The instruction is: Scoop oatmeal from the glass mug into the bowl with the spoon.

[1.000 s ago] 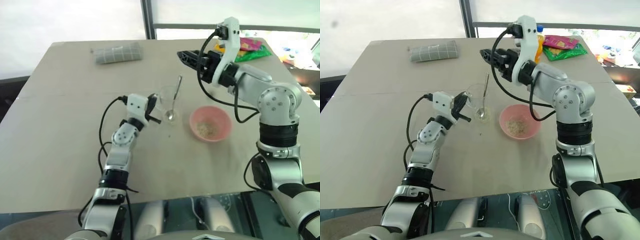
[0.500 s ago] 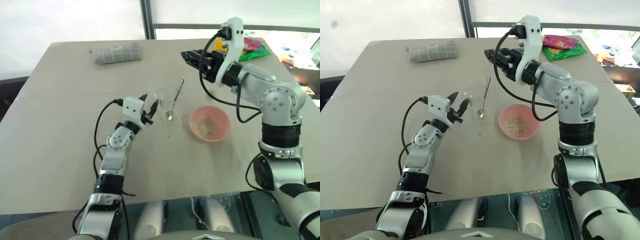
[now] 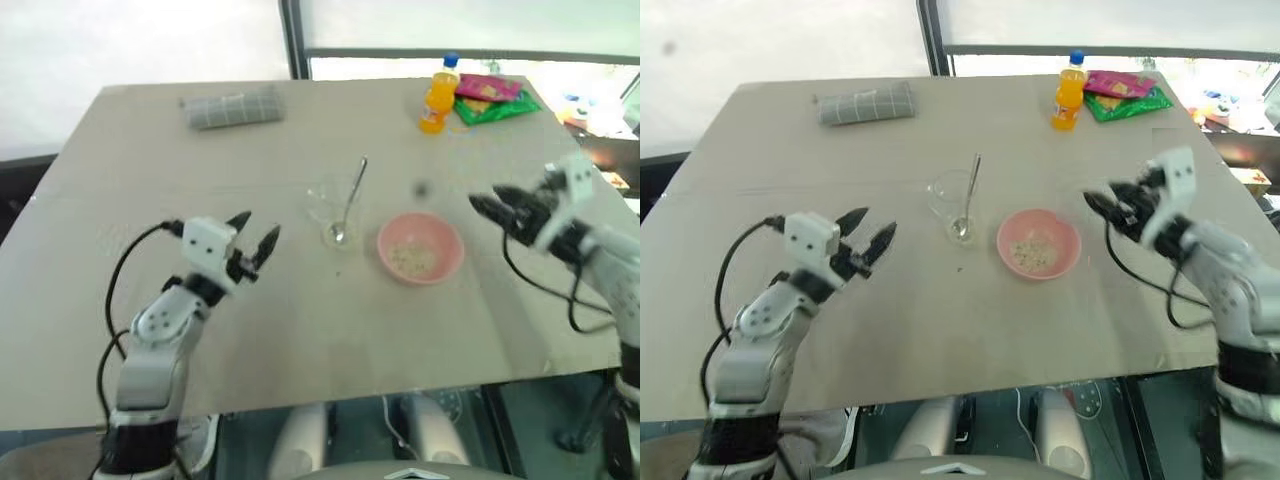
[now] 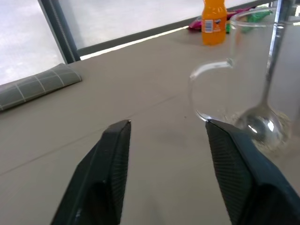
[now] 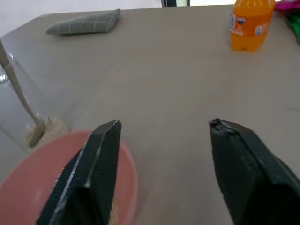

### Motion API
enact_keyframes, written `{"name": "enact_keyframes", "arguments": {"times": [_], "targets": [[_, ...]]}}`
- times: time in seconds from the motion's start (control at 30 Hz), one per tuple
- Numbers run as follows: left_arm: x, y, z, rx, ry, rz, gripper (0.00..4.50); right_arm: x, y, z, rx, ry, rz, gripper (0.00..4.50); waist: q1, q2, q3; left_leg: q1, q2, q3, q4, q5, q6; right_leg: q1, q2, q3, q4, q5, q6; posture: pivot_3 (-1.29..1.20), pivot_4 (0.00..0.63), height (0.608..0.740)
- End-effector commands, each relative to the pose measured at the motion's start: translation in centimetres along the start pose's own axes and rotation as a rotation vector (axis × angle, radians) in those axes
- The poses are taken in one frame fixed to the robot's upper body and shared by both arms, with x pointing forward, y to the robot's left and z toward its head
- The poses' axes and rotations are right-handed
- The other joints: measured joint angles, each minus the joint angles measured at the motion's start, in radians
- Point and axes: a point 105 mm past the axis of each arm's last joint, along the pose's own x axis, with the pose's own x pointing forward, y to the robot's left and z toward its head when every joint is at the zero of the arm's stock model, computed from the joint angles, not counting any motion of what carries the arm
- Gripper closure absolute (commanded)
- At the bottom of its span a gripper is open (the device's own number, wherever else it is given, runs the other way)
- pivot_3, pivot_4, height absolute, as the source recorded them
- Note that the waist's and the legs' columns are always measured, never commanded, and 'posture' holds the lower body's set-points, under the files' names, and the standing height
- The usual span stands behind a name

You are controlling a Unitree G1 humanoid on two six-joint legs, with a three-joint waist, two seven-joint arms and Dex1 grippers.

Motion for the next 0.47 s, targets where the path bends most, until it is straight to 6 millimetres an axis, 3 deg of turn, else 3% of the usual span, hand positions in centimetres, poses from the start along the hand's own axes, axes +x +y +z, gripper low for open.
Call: {"name": "enact_keyframes", "arguments": {"times": [0.03,0.17,0.23,0.33,0.47], "targets": [[-1.9,-1.0,0.3,-0.018,0.008,-0.023,0.05,-2.5,1.1,-0.1,-0.104,-0.023,0.071,0.00,0.001,0.000,0.000,0.001,0.000,0.000,0.000,0.000,0.000,0.000,0.000,0.000,0.000,0.000,0.000,0.00,0.150,0.740],[-4.4,-2.3,-2.4,-0.060,0.120,-0.025,0.05,-5.1,2.5,-5.6,-0.094,0.101,0.155,0.00,0.005,0.000,0.000,0.002,0.001,0.000,0.002,0.000,0.000,0.002,0.000,0.000,-0.001,-0.004,-0.002,0.00,0.150,0.740],[-5.1,-2.9,-3.5,-0.062,0.173,-0.026,0.05,-5.8,3.1,-7.4,-0.084,0.135,0.170,0.00,0.005,0.000,0.000,0.002,0.001,0.000,0.003,0.000,0.000,0.002,-0.001,0.000,0.000,-0.005,0.000,0.00,0.150,0.740],[-5.7,-3.5,-4.5,-0.075,0.210,-0.021,0.05,-6.4,3.8,-9.0,-0.073,0.141,0.181,0.00,0.004,0.000,-0.001,0.003,0.002,0.000,0.004,-0.001,-0.001,0.002,-0.004,-0.001,0.000,-0.005,0.000,0.00,0.150,0.740],[-5.8,-4.0,-4.7,-0.075,0.212,-0.025,0.05,-6.6,3.8,-9.5,-0.109,0.125,0.179,0.00,0.004,0.001,-0.001,0.002,0.002,0.001,0.004,-0.001,-0.001,0.001,-0.005,-0.001,0.000,-0.005,0.000,0.00,0.150,0.740]]}}
